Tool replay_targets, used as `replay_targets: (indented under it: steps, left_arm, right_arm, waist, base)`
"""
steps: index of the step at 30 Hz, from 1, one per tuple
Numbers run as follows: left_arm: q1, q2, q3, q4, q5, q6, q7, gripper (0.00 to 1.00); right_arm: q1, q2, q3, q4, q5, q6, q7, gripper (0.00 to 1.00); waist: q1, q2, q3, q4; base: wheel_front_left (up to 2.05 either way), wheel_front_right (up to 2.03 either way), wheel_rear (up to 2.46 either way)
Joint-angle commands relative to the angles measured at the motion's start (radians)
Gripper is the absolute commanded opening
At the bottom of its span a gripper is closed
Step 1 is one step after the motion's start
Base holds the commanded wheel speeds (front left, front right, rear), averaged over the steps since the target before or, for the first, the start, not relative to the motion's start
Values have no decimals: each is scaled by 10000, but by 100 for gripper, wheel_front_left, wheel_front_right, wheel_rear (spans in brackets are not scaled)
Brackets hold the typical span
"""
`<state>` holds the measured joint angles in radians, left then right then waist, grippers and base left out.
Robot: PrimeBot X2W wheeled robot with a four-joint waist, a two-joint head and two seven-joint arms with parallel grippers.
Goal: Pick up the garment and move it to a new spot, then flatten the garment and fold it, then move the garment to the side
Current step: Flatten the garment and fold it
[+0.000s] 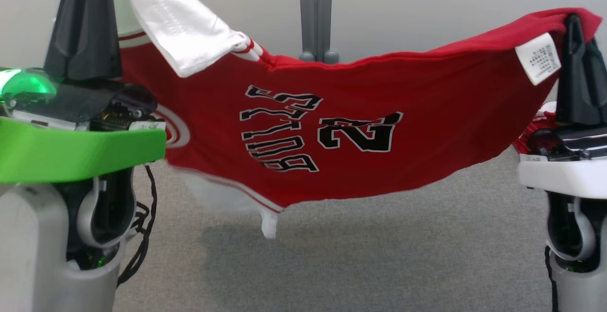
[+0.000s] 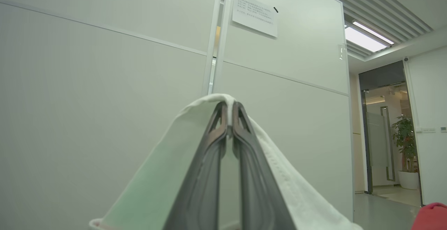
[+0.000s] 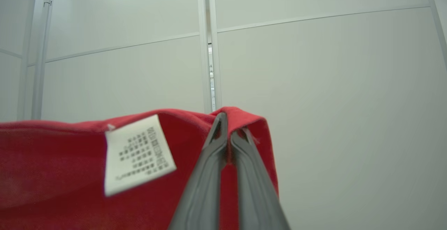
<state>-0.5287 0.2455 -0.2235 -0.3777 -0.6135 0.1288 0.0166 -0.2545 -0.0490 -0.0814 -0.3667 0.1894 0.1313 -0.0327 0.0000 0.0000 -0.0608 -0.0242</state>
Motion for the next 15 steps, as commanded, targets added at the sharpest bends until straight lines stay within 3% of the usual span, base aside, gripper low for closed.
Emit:
replay_targets:
  steps: [1,8,11,15]
  left_arm:
    - [136,158,71,-470,101,130,169,0]
    - [-200,505,85,-2657,177,563,1258,0]
    - [-343,643,27,-2665,222,607,1595,0]
    - [-513,727,-158,-1924,155,492,1866,0]
  right_arm:
    - [206,-30,-113,-534,-23,-12,191,0]
    - [633,-24,-709,-3071,-214,-12,1220,0]
    - [701,-24,-837,-3314,-242,-12,1557,0]
    - [646,-195,-695,-2690,-564,-11,1716,0]
  waist:
    - [0,0,-267,-209]
    - [0,0,-192,-411]
    - [0,0,40,-453]
    - [0,0,588,-457]
  base:
    - [0,0,0]
    - [0,0,0]
    - [0,0,0]
    - [0,0,0]
